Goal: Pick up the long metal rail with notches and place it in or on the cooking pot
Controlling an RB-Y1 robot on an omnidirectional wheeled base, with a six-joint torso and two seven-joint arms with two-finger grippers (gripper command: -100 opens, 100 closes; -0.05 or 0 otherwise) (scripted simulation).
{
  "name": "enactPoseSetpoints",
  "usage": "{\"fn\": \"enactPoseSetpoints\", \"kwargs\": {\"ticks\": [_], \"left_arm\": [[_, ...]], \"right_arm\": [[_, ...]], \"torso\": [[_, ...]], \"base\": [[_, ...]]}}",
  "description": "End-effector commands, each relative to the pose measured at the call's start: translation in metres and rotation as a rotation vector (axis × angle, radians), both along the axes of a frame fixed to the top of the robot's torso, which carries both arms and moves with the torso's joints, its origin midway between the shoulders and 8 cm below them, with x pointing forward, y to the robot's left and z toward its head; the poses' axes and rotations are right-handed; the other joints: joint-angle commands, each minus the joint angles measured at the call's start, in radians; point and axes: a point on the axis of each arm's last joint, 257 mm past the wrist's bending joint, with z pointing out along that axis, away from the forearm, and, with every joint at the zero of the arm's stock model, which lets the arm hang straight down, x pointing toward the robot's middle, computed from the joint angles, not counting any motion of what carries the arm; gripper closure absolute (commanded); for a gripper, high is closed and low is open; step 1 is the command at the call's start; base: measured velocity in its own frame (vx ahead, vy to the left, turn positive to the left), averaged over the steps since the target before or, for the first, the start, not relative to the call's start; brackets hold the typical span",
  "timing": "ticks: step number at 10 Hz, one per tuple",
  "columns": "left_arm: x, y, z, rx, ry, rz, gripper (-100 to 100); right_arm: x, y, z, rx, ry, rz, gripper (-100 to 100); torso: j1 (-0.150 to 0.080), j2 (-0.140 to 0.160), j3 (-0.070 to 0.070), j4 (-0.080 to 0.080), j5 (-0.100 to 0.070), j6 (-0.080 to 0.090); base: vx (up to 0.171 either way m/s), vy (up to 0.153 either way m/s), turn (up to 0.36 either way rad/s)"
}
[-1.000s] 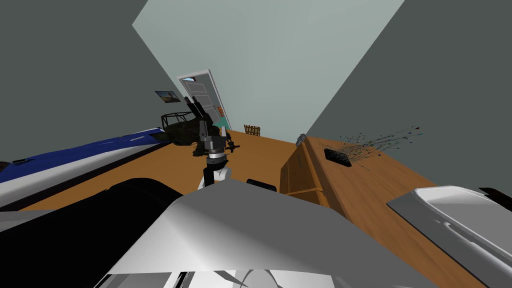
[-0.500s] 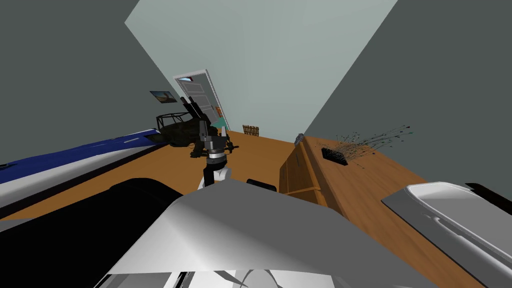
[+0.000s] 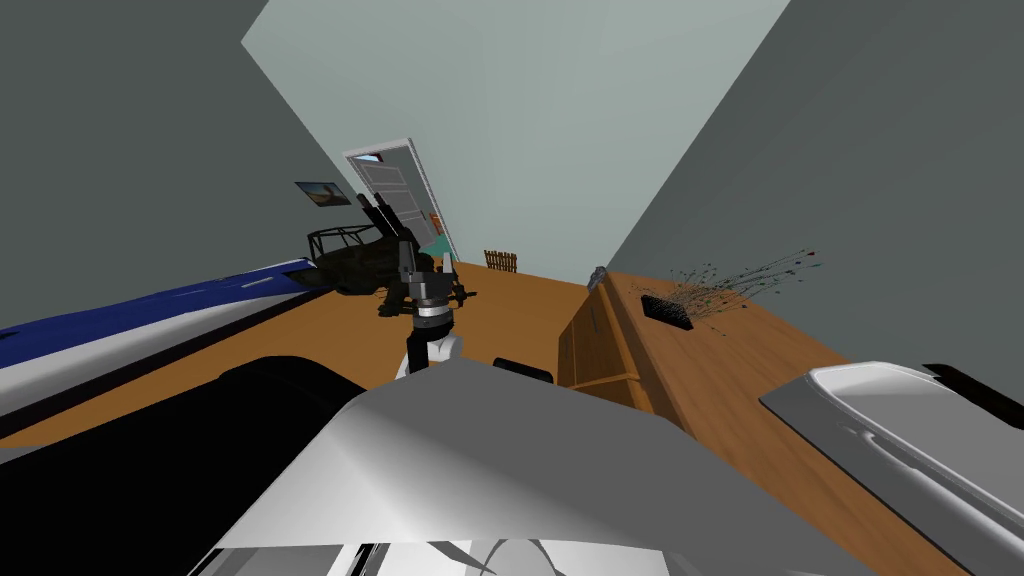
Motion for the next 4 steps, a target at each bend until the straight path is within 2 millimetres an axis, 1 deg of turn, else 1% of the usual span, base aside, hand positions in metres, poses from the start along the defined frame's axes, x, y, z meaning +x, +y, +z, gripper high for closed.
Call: {"fn": "enactPoseSetpoints", "kwargs": {"ticks": [1, 4], "left_arm": [[0.0000, 0.0000, 0.0000, 0.000, 0.000, 0.000, 0], [0.0000, 0.0000, 0.0000, 0.000, 0.000, 0.000, 0]], "right_arm": [[0.0000, 0.0000, 0.0000, 0.000, 0.000, 0.000, 0], [0.0000, 0.0000, 0.0000, 0.000, 0.000, 0.000, 0]], "torso": [[0.000, 0.000, 0.000, 0.000, 0.000, 0.000], [0.000, 0.000, 0.000, 0.000, 0.000, 0.000]], "base": [[0.000, 0.000, 0.000], [0.000, 0.000, 0.000]]}}
